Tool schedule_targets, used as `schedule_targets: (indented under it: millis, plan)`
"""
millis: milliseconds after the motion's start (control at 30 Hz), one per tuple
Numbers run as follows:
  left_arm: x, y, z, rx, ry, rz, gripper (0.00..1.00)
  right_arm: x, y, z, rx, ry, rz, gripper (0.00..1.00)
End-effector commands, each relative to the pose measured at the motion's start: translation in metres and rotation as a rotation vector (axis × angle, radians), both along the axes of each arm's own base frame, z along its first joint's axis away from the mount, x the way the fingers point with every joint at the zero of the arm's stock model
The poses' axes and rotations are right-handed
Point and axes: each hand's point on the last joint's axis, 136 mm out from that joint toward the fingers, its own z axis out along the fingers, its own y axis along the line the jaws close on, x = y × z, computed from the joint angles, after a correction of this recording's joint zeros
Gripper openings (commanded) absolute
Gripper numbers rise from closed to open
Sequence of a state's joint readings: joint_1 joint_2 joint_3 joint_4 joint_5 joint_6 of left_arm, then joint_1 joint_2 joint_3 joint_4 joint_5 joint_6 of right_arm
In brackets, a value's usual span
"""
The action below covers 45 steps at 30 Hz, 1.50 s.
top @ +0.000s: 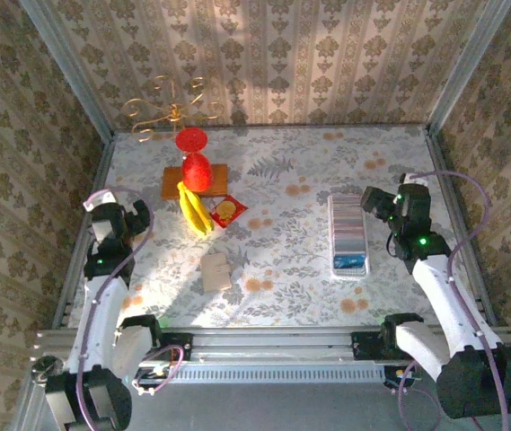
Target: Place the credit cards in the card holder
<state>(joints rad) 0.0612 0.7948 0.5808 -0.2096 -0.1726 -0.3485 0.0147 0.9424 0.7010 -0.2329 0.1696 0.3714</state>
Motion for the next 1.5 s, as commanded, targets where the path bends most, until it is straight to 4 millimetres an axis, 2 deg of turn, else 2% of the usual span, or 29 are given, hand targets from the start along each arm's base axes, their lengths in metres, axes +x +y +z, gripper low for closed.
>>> schedule_targets:
  millis: [0,67,167,333,433,567,633,733,933,1033,1067,1200,1333,1467]
  plan:
    - [-0.029,-0.021,-0.028,-0.192,0.153,-0.020,1.00,-0.030,0.009,-0.032,0.103,0.176,-0.004,1.00]
    - [-0.031,-0.037,-0.028,-0.271,0.181,-0.072,0.99,-0.031,0.013,-0.023,0.124,0.169,0.011,1.00]
    - [-0.034,-0.059,-0.038,-0.396,0.244,-0.128,0.94,-0.029,0.034,-0.006,0.163,0.166,0.128,1.00]
    - [-0.054,-0.085,-0.055,-0.432,0.363,-0.181,0.86,-0.035,0.066,0.008,0.253,0.222,0.261,1.00]
    - [-0.070,-0.100,-0.058,-0.481,0.440,-0.197,0.82,-0.044,0.084,0.012,0.278,0.259,0.310,1.00]
    - [-0.086,-0.136,-0.066,-0.525,0.501,-0.298,0.80,-0.060,0.121,0.012,0.274,0.304,0.422,1.00]
    - [-0.093,-0.150,-0.073,-0.521,0.537,-0.332,0.76,-0.068,0.142,0.011,0.294,0.320,0.482,0.89]
    - [-0.101,-0.165,-0.082,-0.485,0.565,-0.359,0.75,-0.080,0.169,0.009,0.315,0.332,0.570,0.83]
    - [-0.114,-0.185,-0.106,-0.514,0.598,-0.377,0.63,-0.107,0.200,-0.007,0.333,0.379,0.644,0.75]
    - [-0.121,-0.186,-0.121,-0.491,0.637,-0.371,0.60,-0.117,0.213,-0.018,0.340,0.394,0.674,0.71]
    - [-0.122,-0.186,-0.127,-0.488,0.650,-0.367,0.56,-0.119,0.218,-0.022,0.340,0.399,0.683,0.69]
    - [-0.124,-0.188,-0.136,-0.505,0.662,-0.368,0.45,-0.124,0.232,-0.036,0.345,0.430,0.698,0.69]
    - [-0.124,-0.188,-0.142,-0.531,0.646,-0.356,0.39,-0.126,0.245,-0.044,0.355,0.432,0.720,0.69]
    - [-0.129,-0.189,-0.150,-0.557,0.655,-0.351,0.35,-0.128,0.248,-0.051,0.362,0.451,0.720,0.69]
